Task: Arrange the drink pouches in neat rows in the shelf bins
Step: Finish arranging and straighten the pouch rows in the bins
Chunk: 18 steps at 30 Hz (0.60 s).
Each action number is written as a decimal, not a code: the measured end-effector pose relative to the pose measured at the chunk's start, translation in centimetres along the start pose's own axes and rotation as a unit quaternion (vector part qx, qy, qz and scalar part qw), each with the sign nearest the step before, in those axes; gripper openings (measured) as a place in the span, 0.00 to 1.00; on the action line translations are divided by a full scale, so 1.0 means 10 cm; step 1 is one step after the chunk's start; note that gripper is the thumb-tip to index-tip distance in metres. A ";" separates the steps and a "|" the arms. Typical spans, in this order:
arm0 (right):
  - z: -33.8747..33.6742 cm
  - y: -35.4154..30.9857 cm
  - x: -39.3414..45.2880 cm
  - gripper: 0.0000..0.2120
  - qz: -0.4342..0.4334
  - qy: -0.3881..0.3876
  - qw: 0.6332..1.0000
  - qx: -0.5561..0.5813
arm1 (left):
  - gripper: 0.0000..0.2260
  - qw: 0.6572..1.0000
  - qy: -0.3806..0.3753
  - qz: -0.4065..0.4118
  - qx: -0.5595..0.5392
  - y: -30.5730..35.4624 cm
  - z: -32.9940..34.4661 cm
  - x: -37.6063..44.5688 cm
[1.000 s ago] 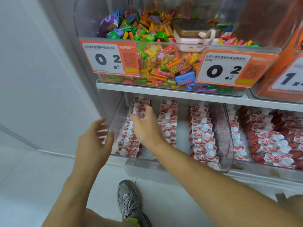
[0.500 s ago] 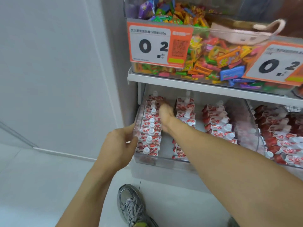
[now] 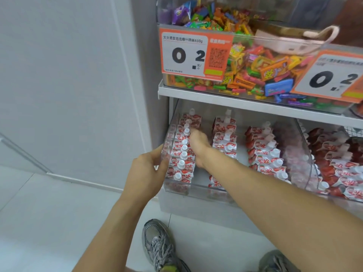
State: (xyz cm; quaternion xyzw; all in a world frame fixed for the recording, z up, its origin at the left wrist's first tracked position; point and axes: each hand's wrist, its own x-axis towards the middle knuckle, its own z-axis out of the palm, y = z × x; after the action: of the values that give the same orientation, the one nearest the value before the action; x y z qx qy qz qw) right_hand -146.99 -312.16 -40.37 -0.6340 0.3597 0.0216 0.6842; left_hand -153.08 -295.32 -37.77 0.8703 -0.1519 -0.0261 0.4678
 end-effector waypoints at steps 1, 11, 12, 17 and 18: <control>0.00 0.02 -0.06 0.32 0.002 -0.011 1.000 0.014 | 0.11 1.000 0.002 -0.001 0.001 0.01 0.01 0.01; 0.02 0.10 -0.25 0.31 0.009 -0.062 0.998 0.001 | 0.11 1.000 -0.007 -0.029 0.000 0.02 0.00 0.03; 0.04 0.11 -0.24 0.31 0.014 -0.063 0.998 0.012 | 0.11 0.999 -0.006 -0.031 0.006 0.03 0.00 0.03; 0.00 0.23 -0.13 0.44 0.042 -0.093 0.995 0.017 | 0.10 0.999 -0.014 -0.038 0.012 0.05 -0.03 0.01; 0.00 0.24 -0.21 0.46 0.065 -0.103 0.993 0.006 | 0.09 0.999 -0.015 -0.038 0.010 0.05 -0.03 0.00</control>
State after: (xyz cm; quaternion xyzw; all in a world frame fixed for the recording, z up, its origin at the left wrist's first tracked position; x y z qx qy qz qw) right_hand -149.68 -310.77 -41.35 -0.5996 0.3277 0.1286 0.7187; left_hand -153.12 -295.35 -37.21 0.8795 -0.1261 -0.0559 0.4555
